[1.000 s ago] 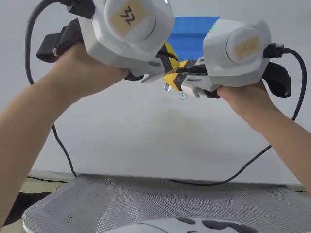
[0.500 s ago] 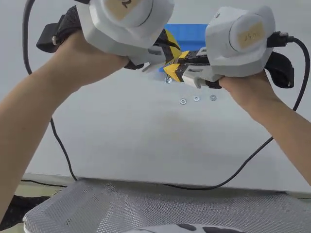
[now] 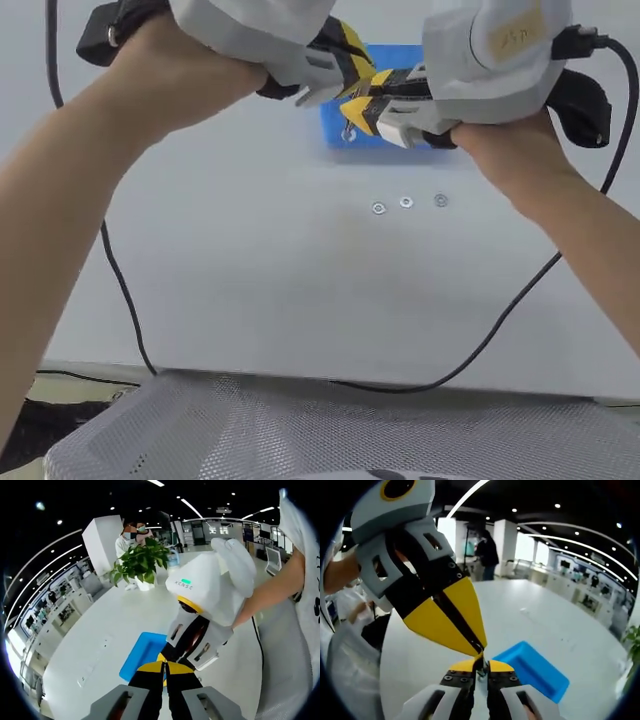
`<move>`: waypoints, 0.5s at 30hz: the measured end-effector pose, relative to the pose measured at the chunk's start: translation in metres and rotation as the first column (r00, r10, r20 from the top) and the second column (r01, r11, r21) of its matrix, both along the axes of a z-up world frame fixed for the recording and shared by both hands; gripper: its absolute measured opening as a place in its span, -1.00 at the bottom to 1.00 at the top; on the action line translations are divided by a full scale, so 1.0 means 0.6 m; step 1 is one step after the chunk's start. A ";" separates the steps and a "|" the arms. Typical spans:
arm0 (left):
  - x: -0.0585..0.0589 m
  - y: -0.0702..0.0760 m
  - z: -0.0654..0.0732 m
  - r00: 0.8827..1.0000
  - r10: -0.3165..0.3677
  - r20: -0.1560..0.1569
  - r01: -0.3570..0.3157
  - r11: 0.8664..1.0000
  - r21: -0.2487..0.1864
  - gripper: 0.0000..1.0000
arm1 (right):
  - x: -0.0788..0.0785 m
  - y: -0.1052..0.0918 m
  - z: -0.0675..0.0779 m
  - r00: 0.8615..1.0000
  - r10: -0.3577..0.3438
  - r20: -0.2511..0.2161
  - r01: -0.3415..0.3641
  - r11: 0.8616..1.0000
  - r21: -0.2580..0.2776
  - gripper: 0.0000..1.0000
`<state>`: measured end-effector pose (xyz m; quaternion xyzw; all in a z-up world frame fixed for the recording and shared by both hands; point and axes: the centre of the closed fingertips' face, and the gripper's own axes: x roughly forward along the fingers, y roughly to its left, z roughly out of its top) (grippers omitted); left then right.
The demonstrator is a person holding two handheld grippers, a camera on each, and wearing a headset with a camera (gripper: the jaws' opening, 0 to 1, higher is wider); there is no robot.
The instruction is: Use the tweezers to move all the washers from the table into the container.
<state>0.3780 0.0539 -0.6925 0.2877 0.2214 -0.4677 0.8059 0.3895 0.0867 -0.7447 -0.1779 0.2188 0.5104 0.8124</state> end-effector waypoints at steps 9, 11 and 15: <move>0.028 -0.005 -0.010 1.000 0.000 0.017 -0.001 1.000 0.010 -1.00 | 0.030 -0.003 -0.009 1.000 -0.015 0.009 0.015 1.000 0.003 -0.93; 0.035 -0.005 -0.014 1.000 0.003 0.007 -0.003 1.000 0.008 -1.00 | 0.031 -0.004 -0.012 1.000 -0.018 0.008 0.018 1.000 -0.001 -0.93; 0.042 -0.010 -0.020 1.000 0.001 0.004 -0.001 1.000 0.006 -1.00 | 0.041 -0.008 -0.017 0.999 -0.028 0.019 0.028 1.000 -0.009 -0.93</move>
